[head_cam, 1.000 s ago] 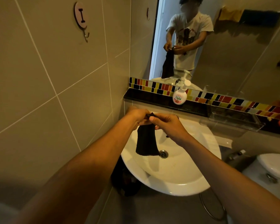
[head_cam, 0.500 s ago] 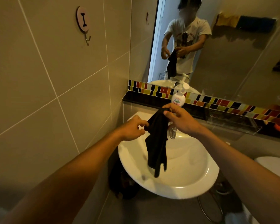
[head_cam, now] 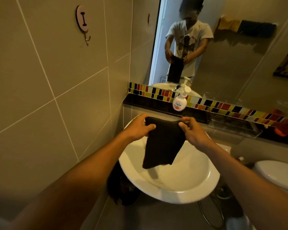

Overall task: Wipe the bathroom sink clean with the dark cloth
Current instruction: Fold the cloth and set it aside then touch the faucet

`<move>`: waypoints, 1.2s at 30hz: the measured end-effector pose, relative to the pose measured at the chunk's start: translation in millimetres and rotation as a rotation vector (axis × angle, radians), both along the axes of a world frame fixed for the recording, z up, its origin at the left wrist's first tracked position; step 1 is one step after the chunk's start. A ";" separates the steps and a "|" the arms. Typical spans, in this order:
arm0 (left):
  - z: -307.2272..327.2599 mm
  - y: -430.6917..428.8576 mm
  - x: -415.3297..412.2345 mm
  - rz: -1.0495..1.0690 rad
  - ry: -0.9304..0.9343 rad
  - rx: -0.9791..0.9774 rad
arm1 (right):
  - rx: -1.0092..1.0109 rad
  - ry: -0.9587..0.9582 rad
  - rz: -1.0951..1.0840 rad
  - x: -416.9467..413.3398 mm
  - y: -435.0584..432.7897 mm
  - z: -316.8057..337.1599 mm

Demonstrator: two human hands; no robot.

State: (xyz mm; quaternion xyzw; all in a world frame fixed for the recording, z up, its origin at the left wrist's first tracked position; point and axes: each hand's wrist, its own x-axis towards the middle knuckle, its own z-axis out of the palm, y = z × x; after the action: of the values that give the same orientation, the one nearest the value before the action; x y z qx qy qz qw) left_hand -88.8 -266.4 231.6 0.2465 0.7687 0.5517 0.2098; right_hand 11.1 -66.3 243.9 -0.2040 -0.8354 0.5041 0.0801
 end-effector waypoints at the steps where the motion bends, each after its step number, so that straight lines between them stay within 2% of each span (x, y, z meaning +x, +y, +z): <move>1: -1.9 2.0 0.3 0.025 -0.029 0.029 | -0.099 -0.010 -0.006 -0.1 0.1 -2.6; 6: -3.2 7.2 -2.5 0.156 -0.079 0.072 | -0.489 -0.104 0.138 5.2 1.3 -17.2; 9: -1.2 6.6 -4.8 0.208 -0.140 0.135 | -0.527 -0.178 0.206 8.8 -8.1 -34.7; 11: -2.1 4.7 -4.8 0.199 -0.160 0.145 | -0.527 -0.143 0.198 10.7 -18.6 -44.3; 15: -8.4 -5.3 -1.9 0.140 -0.194 0.106 | -0.489 0.024 0.134 7.3 -27.1 -51.7; 19: -30.1 -20.2 4.0 0.116 -0.257 -0.007 | -0.301 0.042 0.107 6.0 -24.7 -50.9; 21: -44.4 -24.3 10.7 0.134 -0.400 0.019 | -0.223 0.040 0.100 5.1 -26.1 -50.1; 25: -80.6 -30.3 39.4 0.295 -0.836 0.351 | -0.244 0.011 0.040 -0.8 -27.2 -51.2; 27: -101.5 -31.2 56.7 0.294 -0.935 0.390 | -0.224 -0.007 0.016 -2.6 -28.0 -50.8; 32: -119.7 -19.8 71.6 0.162 -0.885 0.233 | -0.112 -0.045 -0.067 -6.2 -26.0 -49.8; 36: -104.1 -13.2 60.2 0.210 -0.720 0.202 | 0.084 -0.111 -0.025 0.6 -14.2 -53.5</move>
State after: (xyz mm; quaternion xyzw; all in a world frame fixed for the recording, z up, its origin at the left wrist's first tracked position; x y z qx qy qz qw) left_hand -28.5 -279.6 127.5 -0.0234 0.6087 0.6945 0.3830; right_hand 11.7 -80.5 190.4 -0.2384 -0.8564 0.4554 0.0485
